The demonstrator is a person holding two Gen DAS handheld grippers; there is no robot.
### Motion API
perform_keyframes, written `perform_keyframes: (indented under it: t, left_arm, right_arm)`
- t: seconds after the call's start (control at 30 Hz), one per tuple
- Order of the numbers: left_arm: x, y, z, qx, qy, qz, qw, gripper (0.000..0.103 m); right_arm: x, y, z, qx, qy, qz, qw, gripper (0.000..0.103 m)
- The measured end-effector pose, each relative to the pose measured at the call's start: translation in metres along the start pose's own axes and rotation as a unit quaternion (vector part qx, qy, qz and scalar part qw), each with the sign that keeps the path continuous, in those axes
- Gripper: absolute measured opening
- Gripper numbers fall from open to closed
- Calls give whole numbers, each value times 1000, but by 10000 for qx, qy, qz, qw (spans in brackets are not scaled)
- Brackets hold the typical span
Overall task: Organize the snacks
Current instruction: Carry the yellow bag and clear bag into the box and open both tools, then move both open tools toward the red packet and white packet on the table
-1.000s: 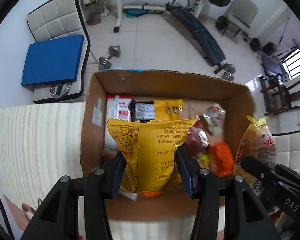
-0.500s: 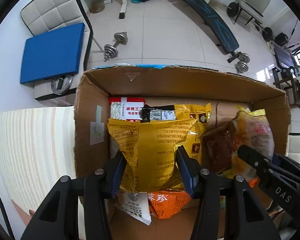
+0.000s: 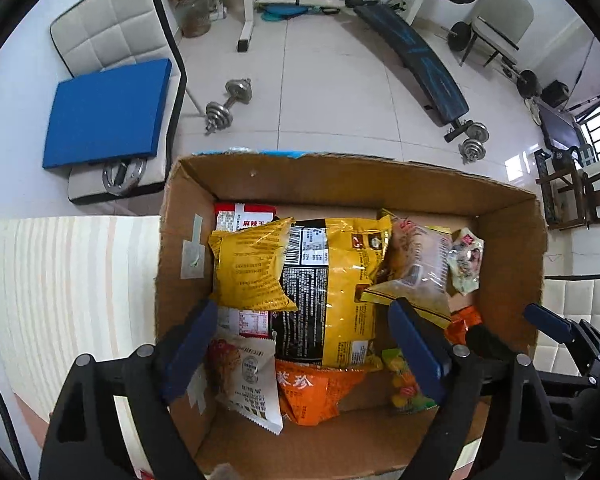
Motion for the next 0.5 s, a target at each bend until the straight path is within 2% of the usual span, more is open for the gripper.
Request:
perform_keyframes:
  t: [0.2, 0.5]
  left_arm:
    - [1, 14, -32, 231, 50, 0, 9997, 88]
    - [-1, 61, -79, 843, -1, -54, 9964, 88]
  right_arm:
    - [0, 21, -31, 189, 121, -135, 9997, 93]
    - [-3, 73, -83, 688, 128, -224, 9973, 93]
Point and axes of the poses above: each gripper's, at about its wrist camera, not at the fingertips, and z roughly the way its jaws point, x to its right, y to its underside, the point moved 3 cm from there along z, roughly the way its jaws point, and after that the axes turned 9 degrees about -y, right-handed, at the moved point
